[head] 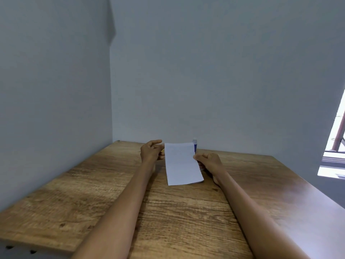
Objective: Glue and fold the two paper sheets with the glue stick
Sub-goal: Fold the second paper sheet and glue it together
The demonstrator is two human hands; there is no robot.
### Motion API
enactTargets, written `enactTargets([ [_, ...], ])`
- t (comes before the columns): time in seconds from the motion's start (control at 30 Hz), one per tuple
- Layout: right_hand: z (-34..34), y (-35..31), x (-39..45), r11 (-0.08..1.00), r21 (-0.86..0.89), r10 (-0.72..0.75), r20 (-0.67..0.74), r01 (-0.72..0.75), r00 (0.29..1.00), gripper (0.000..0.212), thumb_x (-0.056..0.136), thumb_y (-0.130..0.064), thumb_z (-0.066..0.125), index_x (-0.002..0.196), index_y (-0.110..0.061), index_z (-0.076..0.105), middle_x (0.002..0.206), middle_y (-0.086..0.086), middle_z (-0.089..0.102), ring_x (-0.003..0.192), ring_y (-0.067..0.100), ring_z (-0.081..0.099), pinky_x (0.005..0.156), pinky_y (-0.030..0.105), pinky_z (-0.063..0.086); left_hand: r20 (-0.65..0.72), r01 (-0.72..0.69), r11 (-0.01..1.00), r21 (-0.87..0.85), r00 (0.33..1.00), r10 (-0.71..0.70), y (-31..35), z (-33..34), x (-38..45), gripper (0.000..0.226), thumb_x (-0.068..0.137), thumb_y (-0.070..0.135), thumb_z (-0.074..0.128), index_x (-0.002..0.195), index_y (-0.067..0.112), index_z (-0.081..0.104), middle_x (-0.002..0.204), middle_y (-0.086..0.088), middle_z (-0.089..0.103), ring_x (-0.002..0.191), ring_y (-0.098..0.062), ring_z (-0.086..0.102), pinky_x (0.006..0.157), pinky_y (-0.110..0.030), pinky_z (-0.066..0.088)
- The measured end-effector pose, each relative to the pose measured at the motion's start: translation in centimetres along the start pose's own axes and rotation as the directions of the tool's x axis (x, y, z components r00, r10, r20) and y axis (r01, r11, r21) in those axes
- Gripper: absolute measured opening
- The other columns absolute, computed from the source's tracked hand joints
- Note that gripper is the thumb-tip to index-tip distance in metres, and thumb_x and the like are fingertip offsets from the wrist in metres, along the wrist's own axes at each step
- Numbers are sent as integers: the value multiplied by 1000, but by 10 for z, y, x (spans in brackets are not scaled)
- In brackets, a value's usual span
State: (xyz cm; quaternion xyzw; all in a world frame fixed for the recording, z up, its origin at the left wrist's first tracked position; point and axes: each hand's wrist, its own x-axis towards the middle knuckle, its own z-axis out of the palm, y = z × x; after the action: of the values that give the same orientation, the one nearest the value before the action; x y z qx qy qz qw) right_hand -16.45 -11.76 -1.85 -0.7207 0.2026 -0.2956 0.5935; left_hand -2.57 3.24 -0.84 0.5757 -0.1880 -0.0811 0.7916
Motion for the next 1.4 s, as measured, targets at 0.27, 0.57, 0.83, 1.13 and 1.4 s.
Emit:
enactTargets([
  [0.27,1,-2,-3,1000,-8,20,-39,-20,999,20,85,-15,67,65,-12,67,52,-3,60,42,7,47,42,18,38,7,5,1000,2,1000,-5,1,0,-2,20,86,1,63,106,5,62,80,-9,67,60,-16,59,51,-22,53],
  [0.57,1,1,1,999,-25,22,-36,-23,999,11,84,-16,68,88,-7,73,76,0,72,61,9,64,55,20,49,40,9,1000,9,999,-9,3,1,-4,21,87,0,61,107,6,62,79,-7,67,59,-15,60,47,-19,53],
  [0.83,-1,1,0,999,-36,21,-44,-23,999,10,85,-12,66,81,-7,73,75,7,71,56,13,59,55,24,48,49,17,1000,5,999,-17,3,1,-3,24,88,-1,61,110,5,62,81,-8,68,56,-14,59,45,-19,51],
  [1.13,-2,2,-1,999,-34,5,-64,-7,998,9,83,-13,69,77,-7,73,69,7,68,56,14,56,52,23,45,59,28,999,27,998,-30,0,1,-4,26,88,-1,60,112,6,63,80,-5,69,51,-8,62,46,-18,53],
  [1.4,0,4,-1,999,-55,-4,-114,-3,994,13,82,-14,69,73,-5,71,65,6,66,52,14,55,49,23,42,62,29,999,16,998,-30,-1,2,-3,27,87,-1,61,113,5,62,77,-4,68,45,-4,60,45,-18,51],
])
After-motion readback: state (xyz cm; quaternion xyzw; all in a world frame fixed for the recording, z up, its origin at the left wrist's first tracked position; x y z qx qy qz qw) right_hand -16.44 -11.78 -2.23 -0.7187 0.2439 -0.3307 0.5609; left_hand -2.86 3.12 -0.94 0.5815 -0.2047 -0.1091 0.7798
